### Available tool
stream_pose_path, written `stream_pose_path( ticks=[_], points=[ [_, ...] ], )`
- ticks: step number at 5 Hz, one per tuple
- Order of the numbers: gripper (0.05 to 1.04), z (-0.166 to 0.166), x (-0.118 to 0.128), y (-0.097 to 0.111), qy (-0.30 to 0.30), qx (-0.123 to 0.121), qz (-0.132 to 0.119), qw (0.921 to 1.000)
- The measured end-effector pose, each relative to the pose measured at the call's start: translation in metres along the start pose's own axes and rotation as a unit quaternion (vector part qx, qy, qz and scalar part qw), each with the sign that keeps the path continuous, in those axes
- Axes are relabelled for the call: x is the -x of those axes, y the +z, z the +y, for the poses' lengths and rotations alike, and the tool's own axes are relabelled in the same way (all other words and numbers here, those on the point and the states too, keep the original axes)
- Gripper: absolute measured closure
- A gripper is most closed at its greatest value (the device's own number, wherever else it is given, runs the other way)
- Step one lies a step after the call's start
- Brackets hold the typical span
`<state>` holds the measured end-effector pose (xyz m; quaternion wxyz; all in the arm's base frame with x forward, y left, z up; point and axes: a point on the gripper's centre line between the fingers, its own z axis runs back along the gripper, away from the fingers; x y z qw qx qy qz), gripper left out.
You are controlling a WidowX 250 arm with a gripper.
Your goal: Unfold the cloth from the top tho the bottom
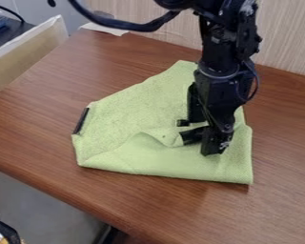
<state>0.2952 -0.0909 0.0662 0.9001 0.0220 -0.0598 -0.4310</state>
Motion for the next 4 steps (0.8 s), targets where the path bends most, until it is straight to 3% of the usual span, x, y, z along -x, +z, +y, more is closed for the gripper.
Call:
stream_pose_path(
  ticks=[1, 3, 4],
  points=[
    [0.135, 0.0027, -0.0016, -0.0029, 0.008, 0.001, 0.002, 1.0000],
    [0.722, 0.0041, -0.0009, -0.0032, 0.011, -0.003, 0.003, 0.9999],
    [0.921, 0.0036, -0.0001, -0.0038, 0.014, -0.002, 0.004, 0.9999]
  ],
)
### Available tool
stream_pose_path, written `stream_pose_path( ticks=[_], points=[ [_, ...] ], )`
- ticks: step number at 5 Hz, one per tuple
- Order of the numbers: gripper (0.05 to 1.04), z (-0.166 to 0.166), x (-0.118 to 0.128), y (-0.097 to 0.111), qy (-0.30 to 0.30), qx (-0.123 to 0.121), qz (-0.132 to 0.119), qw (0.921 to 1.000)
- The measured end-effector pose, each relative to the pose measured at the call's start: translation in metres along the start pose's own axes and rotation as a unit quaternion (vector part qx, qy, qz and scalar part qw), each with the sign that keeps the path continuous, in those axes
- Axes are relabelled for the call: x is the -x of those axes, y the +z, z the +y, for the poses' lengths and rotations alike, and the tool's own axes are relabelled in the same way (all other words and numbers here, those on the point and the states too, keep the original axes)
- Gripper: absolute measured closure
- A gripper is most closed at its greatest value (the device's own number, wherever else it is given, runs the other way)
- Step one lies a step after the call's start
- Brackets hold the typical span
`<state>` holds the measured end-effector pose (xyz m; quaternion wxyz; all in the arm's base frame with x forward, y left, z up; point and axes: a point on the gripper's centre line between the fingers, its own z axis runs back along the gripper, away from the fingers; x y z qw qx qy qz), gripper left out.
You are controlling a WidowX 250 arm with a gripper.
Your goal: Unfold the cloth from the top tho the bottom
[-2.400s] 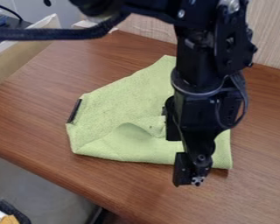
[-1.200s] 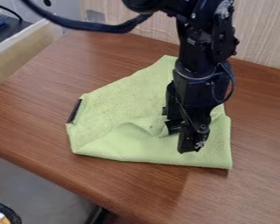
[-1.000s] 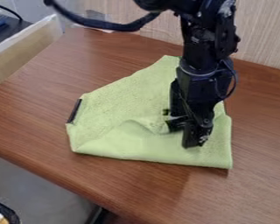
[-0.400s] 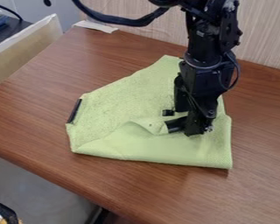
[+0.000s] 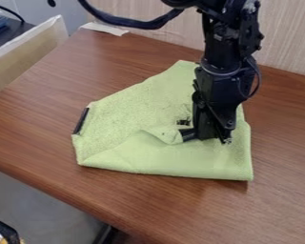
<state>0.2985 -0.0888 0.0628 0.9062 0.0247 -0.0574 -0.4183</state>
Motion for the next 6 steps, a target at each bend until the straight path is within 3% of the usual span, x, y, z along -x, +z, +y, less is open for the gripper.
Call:
stream_pose_path(
  ticks=[1, 2, 3, 5, 6],
  points=[
    [1.009, 0.002, 0.002, -0.001, 0.005, 0.000, 0.001, 1.0000],
    [1.018, 0.001, 0.003, 0.001, 0.006, 0.002, 0.004, 1.0000],
    [1.018, -0.006, 0.003, 0.025, 0.010, -0.010, -0.018, 0.9997],
    [1.019, -0.053, 0.008, 0.052, -0.024, -0.010, -0.045, 0.9986],
    [1.019, -0.076, 0.019, 0.049, -0.046, -0.006, -0.033, 0.9984]
  ],
)
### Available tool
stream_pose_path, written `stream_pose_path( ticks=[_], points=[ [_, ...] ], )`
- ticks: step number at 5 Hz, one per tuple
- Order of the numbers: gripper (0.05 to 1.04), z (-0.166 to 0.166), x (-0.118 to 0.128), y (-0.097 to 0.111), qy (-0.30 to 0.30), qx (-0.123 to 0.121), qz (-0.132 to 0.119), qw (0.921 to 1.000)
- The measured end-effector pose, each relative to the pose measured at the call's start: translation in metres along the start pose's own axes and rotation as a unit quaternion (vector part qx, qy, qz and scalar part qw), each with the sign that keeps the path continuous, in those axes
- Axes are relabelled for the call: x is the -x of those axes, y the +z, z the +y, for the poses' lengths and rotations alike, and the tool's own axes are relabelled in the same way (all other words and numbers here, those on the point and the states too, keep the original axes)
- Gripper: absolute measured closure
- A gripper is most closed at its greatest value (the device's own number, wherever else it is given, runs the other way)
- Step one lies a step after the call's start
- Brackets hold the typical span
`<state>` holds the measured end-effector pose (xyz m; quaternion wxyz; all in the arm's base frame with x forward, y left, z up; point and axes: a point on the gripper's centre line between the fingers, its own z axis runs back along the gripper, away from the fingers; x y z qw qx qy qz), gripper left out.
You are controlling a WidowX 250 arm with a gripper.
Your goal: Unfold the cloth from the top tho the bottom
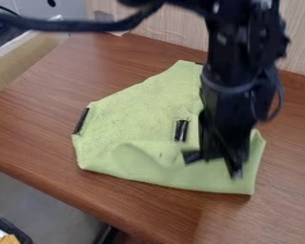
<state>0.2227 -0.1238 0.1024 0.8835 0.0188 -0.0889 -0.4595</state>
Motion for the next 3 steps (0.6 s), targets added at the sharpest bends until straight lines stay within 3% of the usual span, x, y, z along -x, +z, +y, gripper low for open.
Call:
stream_pose_path(
  ticks=[1, 3],
  points=[
    [1.020, -0.022, 0.012, -0.003, -0.015, 0.002, 0.009, 0.9998],
    [0.995, -0.035, 0.030, -0.022, -0.013, 0.025, 0.032, 0.9991]
  ],
)
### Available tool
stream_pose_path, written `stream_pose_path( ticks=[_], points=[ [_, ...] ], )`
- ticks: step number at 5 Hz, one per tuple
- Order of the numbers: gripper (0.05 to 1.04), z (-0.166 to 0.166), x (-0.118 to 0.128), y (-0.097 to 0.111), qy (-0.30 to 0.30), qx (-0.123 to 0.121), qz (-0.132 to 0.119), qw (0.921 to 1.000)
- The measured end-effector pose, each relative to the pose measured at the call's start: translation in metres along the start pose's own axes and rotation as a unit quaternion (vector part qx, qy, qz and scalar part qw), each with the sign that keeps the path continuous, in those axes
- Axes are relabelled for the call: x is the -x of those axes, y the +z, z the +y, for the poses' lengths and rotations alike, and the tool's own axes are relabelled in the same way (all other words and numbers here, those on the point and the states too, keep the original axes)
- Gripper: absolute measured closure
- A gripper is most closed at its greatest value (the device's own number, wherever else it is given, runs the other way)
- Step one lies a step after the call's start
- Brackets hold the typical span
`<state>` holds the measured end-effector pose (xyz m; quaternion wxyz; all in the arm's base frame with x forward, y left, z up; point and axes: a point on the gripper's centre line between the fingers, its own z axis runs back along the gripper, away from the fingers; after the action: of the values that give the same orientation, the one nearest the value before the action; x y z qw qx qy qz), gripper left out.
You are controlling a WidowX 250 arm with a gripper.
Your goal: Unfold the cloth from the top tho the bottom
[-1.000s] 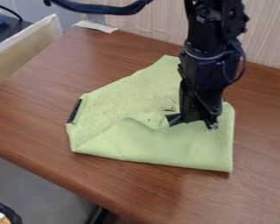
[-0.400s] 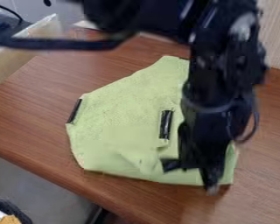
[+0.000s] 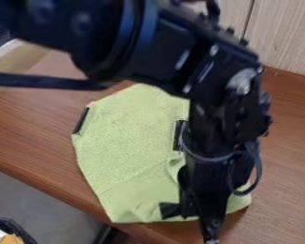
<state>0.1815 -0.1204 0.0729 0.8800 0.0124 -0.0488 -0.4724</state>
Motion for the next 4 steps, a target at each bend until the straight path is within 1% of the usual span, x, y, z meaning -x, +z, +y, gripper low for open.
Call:
stream_pose_path(
  ticks=[1, 2, 3, 4],
  points=[
    [0.836, -0.006, -0.001, -0.004, -0.005, 0.022, 0.001, 0.9997],
    [0.564, -0.002, 0.000, -0.004, -0.003, 0.022, 0.001, 0.9997],
    [0.251, 0.002, 0.001, -0.004, 0.006, 0.023, -0.001, 0.9997],
    [0.073, 0.007, 0.001, -0.002, 0.008, 0.022, -0.001, 0.9997]
  ],
)
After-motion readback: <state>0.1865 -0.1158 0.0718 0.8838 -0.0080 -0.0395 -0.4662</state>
